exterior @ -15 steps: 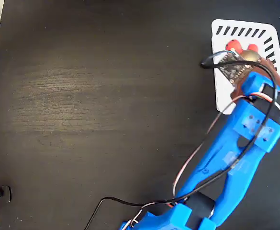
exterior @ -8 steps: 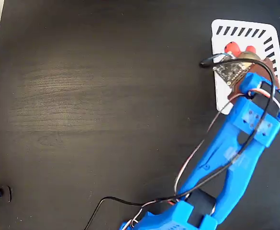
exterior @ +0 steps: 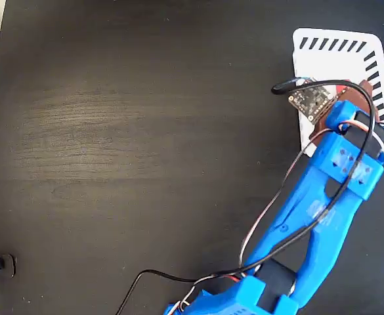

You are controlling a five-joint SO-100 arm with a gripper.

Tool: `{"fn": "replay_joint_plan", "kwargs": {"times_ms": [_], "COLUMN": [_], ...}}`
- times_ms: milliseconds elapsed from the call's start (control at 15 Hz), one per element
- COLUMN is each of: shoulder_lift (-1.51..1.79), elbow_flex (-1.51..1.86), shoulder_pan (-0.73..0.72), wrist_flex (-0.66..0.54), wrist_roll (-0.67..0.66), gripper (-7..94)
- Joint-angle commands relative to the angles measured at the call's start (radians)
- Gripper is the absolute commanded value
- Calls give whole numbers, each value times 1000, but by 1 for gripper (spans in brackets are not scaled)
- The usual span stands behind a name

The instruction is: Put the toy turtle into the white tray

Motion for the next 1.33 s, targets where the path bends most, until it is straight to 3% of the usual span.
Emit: {"fn": "replay_joint_plan", "kwargs": {"times_ms": [0, 67, 267, 333, 533, 867, 1000, 1267], "shoulder_lift": [149, 193, 354, 411, 680, 1095, 1227, 1536], "elbow_flex": [-2, -2, 14, 37, 334, 1035, 1253, 1598], "shoulder_pan": [6, 2, -35, -61, -239, -612, -695, -735], "wrist_flex": [-11, -3, 8, 18, -60, -486, -595, -626], "wrist_roll": [35, 52, 127, 140, 156, 170, 166, 117], "gripper": [54, 45, 4, 0, 0, 0, 0, 0]}}
